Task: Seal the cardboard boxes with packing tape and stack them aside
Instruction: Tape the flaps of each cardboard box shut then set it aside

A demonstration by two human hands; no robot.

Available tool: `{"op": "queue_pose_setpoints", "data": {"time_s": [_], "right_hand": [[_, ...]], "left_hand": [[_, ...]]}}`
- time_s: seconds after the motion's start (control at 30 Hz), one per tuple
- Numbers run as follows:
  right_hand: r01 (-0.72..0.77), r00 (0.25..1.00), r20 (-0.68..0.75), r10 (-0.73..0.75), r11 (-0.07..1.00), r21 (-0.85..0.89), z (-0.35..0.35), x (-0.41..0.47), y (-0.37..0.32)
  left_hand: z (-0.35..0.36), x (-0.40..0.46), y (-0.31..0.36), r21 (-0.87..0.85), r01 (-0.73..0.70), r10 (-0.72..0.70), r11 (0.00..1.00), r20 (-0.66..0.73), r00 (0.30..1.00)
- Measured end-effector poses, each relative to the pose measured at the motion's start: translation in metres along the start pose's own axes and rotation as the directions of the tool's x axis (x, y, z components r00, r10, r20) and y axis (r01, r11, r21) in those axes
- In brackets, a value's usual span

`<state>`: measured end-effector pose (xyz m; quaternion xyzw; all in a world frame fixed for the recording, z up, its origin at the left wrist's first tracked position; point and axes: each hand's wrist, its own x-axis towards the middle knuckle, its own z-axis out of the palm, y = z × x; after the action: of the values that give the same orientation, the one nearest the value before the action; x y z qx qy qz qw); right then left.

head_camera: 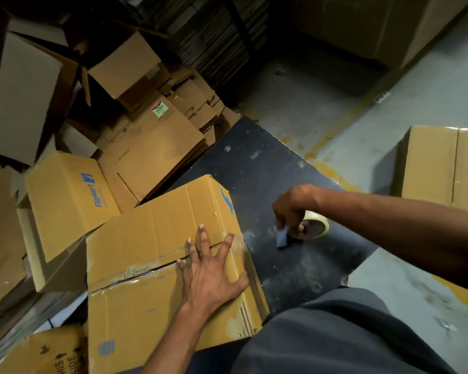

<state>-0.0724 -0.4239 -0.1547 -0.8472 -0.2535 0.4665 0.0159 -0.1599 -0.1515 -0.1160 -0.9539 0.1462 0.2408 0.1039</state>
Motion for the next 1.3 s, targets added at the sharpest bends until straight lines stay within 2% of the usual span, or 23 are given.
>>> {"op": "queue_pose_setpoints", "data": {"time_s": [0.13,0.3,0.43,0.57,0.67,0.73,0.8,0.83,0.9,0.93,1.0,1.1,1.17,1.23,1.3], "right_hand": [[-0.006,0.992,-0.124,0.033,0.977,0.213,0.003,0.001,0.03],[-0.113,0.975,-0.117,0.191,0.871,0.477,0.009,0.011,0.051],[-0.176,0.936,-0.215,0.277,0.901,0.397,0.017,0.023,0.062],[-0.222,0.88,-0.317,0.353,0.897,0.382,0.035,0.025,0.064],[-0.26,0.771,-0.428,0.473,0.846,0.466,0.046,0.023,0.047],[-0.187,0.652,-0.518,0.554,0.78,0.597,0.049,0.022,0.02],[0.054,0.532,-0.598,0.599,0.681,0.73,0.048,0.023,-0.018],[0.218,0.507,-0.598,0.62,0.58,0.785,0.044,0.024,-0.038],[0.449,0.549,-0.526,0.649,0.302,0.841,0.035,0.031,-0.076],[0.482,0.588,-0.475,0.655,0.189,0.856,0.032,0.038,-0.094],[0.473,0.635,-0.383,0.671,0.054,0.879,0.03,0.059,-0.126],[0.439,0.665,-0.308,0.68,-0.021,0.898,0.044,0.095,-0.155],[0.386,0.672,-0.273,0.688,-0.012,0.922,0.065,0.112,-0.156],[0.32,0.616,-0.286,0.734,0.098,0.942,0.085,0.122,-0.152],[0.349,0.538,-0.307,0.785,0.124,0.929,0.096,0.122,-0.149]], "left_hand": [[0.004,-0.004,0.001,0.005,0.036,-0.036,0.999,-0.05,0.998],[0.008,-0.002,0.008,-0.005,0.059,-0.059,0.998,-0.077,0.995],[0.017,-0.01,0.005,-0.018,-0.009,0.006,1.0,-0.18,0.984],[0.021,-0.013,0.003,-0.037,-0.086,0.076,0.996,-0.202,0.976],[0.023,-0.011,-0.001,-0.065,-0.154,0.136,0.986,-0.216,0.967],[0.024,-0.009,-0.007,-0.053,-0.199,0.181,0.979,-0.235,0.955],[0.024,-0.005,-0.015,-0.046,-0.24,0.22,0.97,-0.266,0.939],[0.025,-0.003,-0.02,-0.065,-0.25,0.221,0.966,-0.29,0.931],[0.024,0.005,-0.031,-0.141,-0.243,0.184,0.96,-0.338,0.923],[0.022,0.011,-0.036,-0.175,-0.239,0.164,0.955,-0.359,0.919],[0.021,0.021,-0.041,-0.209,-0.254,0.153,0.944,-0.403,0.902],[0.022,0.031,-0.039,-0.214,-0.319,0.195,0.923,-0.454,0.869],[0.026,0.033,-0.037,-0.221,-0.341,0.21,0.914,-0.461,0.862],[0.03,0.031,-0.037,-0.225,-0.349,0.216,0.91,-0.461,0.861],[0.033,0.026,-0.039,-0.222,-0.362,0.23,0.905,-0.46,0.858]]}}
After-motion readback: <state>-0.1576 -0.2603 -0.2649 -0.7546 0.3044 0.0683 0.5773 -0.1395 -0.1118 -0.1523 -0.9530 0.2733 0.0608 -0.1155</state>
